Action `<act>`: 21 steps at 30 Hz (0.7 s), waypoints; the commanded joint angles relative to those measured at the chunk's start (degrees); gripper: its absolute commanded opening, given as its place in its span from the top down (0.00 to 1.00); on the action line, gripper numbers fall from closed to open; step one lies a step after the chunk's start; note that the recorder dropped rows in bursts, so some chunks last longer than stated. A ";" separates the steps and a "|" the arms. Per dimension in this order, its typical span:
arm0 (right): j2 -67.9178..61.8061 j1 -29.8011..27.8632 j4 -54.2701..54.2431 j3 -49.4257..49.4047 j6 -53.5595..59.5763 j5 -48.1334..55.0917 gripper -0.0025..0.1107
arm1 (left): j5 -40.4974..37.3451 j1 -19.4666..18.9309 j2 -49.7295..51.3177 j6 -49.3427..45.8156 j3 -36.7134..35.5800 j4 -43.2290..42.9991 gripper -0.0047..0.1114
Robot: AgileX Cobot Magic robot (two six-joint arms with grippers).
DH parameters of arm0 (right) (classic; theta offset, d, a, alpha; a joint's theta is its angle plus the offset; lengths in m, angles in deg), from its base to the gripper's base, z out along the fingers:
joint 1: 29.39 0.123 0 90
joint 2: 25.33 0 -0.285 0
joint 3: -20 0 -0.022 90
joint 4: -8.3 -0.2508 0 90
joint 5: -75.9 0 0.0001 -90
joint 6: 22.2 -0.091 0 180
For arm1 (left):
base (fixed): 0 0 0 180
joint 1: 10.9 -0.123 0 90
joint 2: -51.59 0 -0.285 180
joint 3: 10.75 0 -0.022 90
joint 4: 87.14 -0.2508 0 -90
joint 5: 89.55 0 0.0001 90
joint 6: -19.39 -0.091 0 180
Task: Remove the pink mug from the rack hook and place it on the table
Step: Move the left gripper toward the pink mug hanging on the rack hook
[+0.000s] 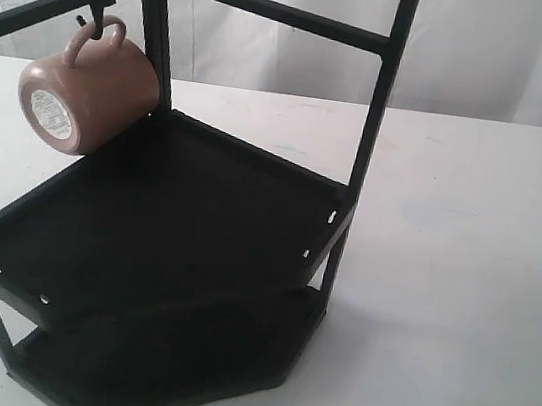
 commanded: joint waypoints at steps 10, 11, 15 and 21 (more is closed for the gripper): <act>0.15 0.06 -0.08 0.07 -0.04 -0.12 0.98 | 6.02 0.35 -0.22 11.55 -0.18 1.65 0.96; 0.15 0.06 -0.08 0.07 -0.04 -0.12 0.98 | 7.71 0.35 -0.22 14.11 -0.18 1.65 0.96; 0.15 0.06 -0.08 0.07 -0.04 -0.12 0.98 | 21.69 0.35 -0.22 16.05 -0.18 1.65 0.96; 0.15 0.06 -0.08 0.07 -0.04 -0.12 0.98 | 55.01 0.35 -0.22 16.03 -0.18 1.65 0.96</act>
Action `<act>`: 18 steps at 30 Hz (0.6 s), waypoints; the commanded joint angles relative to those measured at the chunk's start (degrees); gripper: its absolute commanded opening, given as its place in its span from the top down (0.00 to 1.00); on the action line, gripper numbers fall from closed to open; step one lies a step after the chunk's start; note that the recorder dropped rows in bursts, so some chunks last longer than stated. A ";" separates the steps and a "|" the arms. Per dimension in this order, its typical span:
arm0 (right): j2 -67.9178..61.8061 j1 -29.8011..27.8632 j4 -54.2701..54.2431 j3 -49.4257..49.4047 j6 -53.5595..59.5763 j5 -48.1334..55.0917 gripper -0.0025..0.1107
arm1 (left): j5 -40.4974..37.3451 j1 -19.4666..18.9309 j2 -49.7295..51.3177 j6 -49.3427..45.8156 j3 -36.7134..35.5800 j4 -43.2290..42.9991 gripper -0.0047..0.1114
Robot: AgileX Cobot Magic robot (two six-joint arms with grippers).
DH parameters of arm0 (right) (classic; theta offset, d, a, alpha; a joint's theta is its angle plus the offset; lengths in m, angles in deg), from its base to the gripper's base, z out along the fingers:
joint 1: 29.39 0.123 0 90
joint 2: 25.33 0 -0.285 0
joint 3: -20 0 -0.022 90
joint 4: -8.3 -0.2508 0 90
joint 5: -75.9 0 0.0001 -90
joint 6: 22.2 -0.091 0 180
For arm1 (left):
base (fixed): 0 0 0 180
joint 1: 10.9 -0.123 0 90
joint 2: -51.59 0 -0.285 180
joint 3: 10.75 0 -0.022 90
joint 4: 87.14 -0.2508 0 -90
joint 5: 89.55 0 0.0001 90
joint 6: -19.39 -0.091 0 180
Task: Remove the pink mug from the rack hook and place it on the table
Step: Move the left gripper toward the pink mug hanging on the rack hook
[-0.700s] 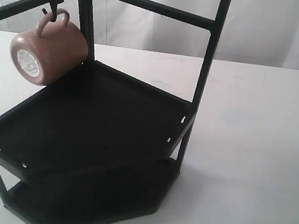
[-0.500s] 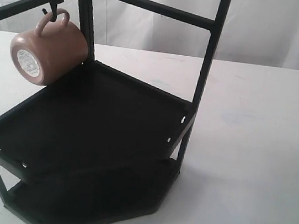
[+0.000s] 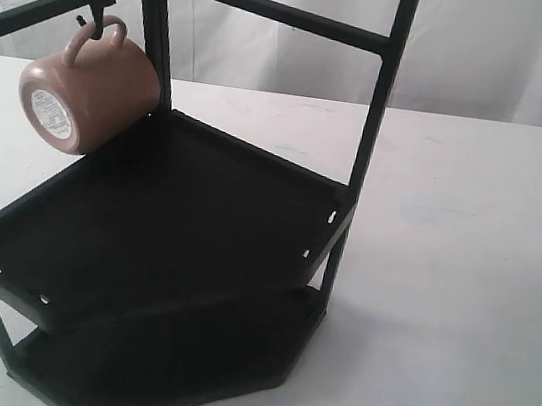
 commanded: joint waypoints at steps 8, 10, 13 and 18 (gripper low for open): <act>0.15 0.06 -0.08 0.07 -0.04 -0.12 0.98 | -8.03 0.35 6.07 -0.28 26.39 -18.53 0.96; 0.15 0.06 -0.08 0.07 -0.04 -0.12 0.98 | -21.87 0.70 14.22 -12.65 27.87 -22.08 0.96; 0.15 0.06 -0.08 0.07 -0.04 -0.12 0.98 | -16.00 2.11 25.08 -22.11 22.56 -22.08 0.96; 0.15 0.06 -0.08 0.07 -0.04 -0.12 0.98 | -10.53 2.15 37.59 -26.63 19.27 -20.29 0.96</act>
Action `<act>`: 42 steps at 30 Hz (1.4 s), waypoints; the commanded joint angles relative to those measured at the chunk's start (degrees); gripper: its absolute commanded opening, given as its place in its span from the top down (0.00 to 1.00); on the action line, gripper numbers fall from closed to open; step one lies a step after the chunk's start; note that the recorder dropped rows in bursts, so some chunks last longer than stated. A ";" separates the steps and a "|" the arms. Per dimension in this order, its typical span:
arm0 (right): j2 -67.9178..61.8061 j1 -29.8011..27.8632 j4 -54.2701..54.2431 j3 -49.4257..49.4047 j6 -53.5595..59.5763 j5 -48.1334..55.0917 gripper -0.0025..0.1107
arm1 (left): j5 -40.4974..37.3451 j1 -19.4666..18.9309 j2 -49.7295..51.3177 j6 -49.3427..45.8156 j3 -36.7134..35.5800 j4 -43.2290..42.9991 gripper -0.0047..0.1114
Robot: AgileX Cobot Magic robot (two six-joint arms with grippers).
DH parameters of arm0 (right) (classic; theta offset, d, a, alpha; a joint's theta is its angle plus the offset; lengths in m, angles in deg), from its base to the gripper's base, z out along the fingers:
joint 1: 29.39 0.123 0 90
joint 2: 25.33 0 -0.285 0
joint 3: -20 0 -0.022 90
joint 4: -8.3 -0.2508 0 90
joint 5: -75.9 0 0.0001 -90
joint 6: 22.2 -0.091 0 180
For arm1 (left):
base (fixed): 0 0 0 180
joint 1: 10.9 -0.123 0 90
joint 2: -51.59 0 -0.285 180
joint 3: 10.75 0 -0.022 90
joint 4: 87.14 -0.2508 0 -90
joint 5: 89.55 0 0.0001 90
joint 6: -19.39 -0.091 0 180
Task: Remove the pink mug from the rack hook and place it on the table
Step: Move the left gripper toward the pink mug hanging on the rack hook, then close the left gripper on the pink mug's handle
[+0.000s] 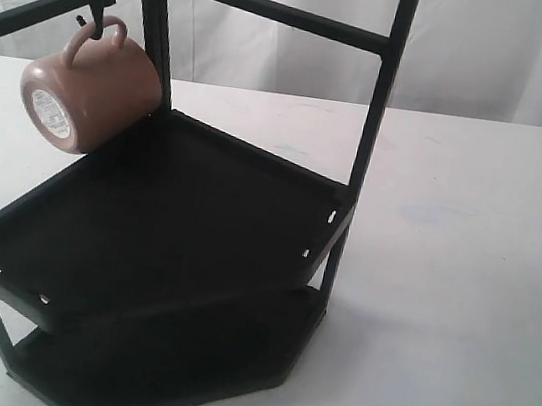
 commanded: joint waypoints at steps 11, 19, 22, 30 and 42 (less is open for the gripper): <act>0.15 0.06 -0.08 0.07 -0.04 -0.12 0.98 | 4.78 -9.52 32.65 -15.50 3.24 39.13 0.96; 0.15 0.06 -0.08 0.07 -0.04 -0.12 0.98 | -36.82 -10.80 44.17 -13.42 31.30 46.47 0.96; 0.15 0.06 -0.08 0.07 -0.04 -0.12 0.98 | -51.49 -10.80 50.23 -13.42 42.94 46.33 0.96; 0.15 0.06 -0.08 0.07 -0.04 -0.12 0.98 | -63.33 -10.38 54.34 -15.88 58.65 48.24 0.96; 0.15 0.06 -0.08 0.07 -0.04 -0.12 0.98 | -78.52 -8.54 55.19 -64.79 63.47 72.75 0.93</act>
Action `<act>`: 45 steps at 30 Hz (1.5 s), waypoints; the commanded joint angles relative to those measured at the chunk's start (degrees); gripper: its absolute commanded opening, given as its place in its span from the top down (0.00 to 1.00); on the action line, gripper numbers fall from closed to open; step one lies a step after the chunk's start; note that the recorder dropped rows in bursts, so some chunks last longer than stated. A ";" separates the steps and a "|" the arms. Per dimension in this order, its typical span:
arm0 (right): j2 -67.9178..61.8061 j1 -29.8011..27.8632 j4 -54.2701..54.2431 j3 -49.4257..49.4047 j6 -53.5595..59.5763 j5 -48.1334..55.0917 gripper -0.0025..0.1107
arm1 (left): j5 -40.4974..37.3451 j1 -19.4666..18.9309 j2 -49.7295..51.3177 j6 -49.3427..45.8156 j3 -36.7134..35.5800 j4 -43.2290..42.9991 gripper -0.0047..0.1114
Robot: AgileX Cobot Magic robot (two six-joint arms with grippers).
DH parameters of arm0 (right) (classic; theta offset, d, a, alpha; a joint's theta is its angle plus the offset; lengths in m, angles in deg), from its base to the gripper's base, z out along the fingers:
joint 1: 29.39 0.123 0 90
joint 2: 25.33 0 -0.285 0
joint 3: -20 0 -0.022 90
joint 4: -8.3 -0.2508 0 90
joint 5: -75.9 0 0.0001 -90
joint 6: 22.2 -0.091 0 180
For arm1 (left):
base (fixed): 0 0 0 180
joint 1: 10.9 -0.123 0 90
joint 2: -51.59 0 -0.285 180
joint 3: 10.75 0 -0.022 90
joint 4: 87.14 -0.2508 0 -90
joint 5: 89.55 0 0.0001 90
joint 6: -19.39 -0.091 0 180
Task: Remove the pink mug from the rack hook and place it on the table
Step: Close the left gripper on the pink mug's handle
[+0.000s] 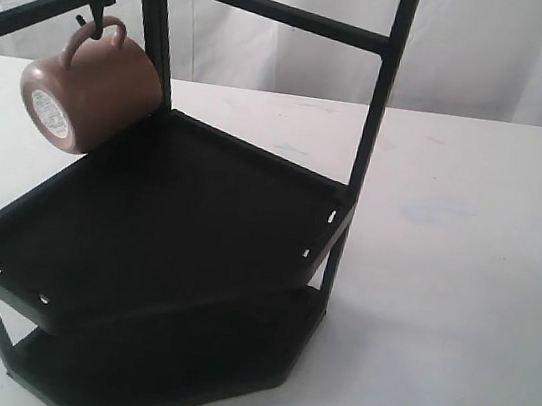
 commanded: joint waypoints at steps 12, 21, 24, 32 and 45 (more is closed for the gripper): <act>0.15 0.06 -0.08 0.07 -0.04 -0.12 0.98 | -0.69 0.71 3.75 -11.54 0.30 -1.90 0.49; 0.15 0.06 -0.08 0.07 -0.04 -0.12 0.98 | -7.98 0.71 4.36 -10.67 0.30 4.13 0.50; 0.15 0.06 -0.08 0.07 -0.04 -0.12 0.98 | -8.11 0.71 4.36 -10.13 0.30 3.06 0.50; 0.15 0.06 -0.08 0.07 -0.04 -0.12 0.98 | -8.62 0.71 4.46 -10.28 0.30 5.59 0.50; 0.15 0.06 -0.08 0.07 -0.04 -0.12 0.98 | -8.62 5.81 4.46 -8.83 0.30 -3.53 0.50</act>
